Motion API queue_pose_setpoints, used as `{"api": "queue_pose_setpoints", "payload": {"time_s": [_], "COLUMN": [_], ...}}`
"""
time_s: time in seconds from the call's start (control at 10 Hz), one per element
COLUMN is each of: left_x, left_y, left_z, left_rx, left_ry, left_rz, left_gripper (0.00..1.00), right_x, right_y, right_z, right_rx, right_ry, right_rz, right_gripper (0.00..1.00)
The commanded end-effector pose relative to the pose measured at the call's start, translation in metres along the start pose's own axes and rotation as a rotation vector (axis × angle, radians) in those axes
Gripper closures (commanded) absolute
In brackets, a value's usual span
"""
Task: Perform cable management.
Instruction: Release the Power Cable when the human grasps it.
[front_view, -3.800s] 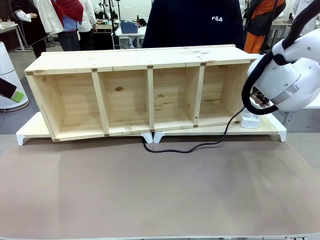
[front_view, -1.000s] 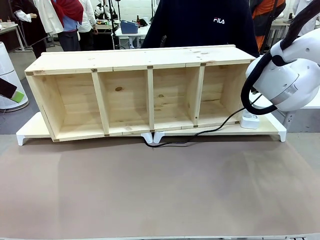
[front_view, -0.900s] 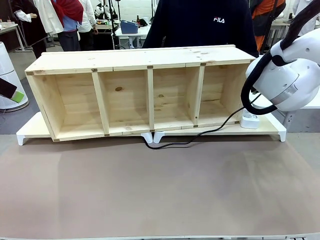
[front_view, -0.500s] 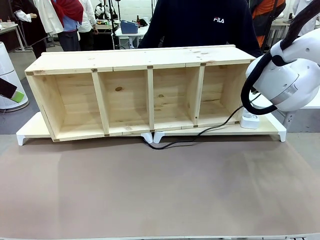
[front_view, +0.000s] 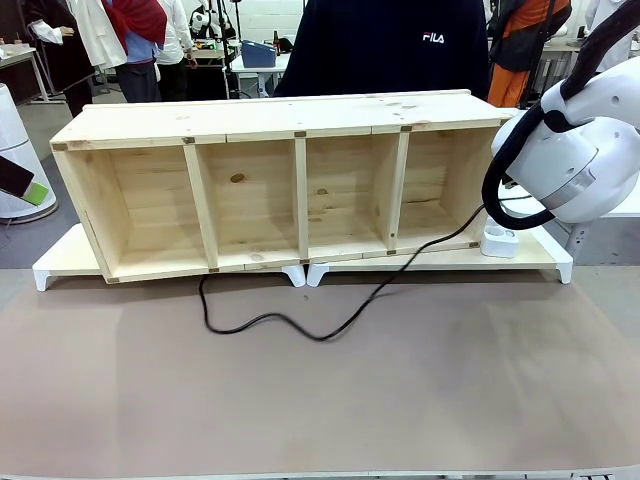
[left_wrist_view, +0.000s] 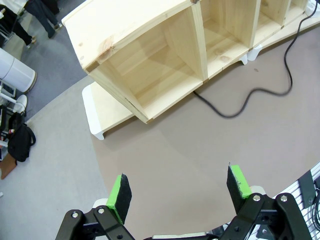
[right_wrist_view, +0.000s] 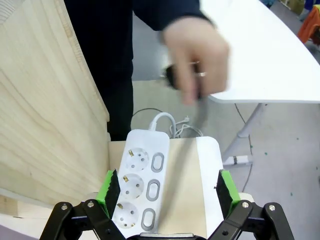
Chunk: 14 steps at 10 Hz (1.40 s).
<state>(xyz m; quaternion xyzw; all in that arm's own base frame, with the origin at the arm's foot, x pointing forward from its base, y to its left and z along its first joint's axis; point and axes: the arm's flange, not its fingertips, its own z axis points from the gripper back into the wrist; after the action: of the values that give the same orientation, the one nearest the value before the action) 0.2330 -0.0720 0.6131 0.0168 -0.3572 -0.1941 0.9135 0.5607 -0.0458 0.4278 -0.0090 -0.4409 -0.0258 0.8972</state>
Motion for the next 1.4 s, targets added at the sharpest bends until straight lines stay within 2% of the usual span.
{"api": "queue_pose_setpoints", "payload": {"time_s": [0.0,1.3], "left_x": [0.0000,0.0000], "left_y": [0.0003,0.0003], "left_z": [0.0002,0.0002], "left_rx": [-0.005,-0.005], "left_ry": [-0.001,-0.001], "left_rz": [0.004,0.004], "left_gripper": [0.00,0.00], "right_x": [-0.0007,-0.0007], "right_y": [-0.0007,-0.0007], "right_z": [-0.0004,-0.0004], "right_rx": [0.003,0.003], "right_ry": [0.006,0.006], "right_rz": [-0.002,-0.002], "right_gripper": [0.00,0.00]}}
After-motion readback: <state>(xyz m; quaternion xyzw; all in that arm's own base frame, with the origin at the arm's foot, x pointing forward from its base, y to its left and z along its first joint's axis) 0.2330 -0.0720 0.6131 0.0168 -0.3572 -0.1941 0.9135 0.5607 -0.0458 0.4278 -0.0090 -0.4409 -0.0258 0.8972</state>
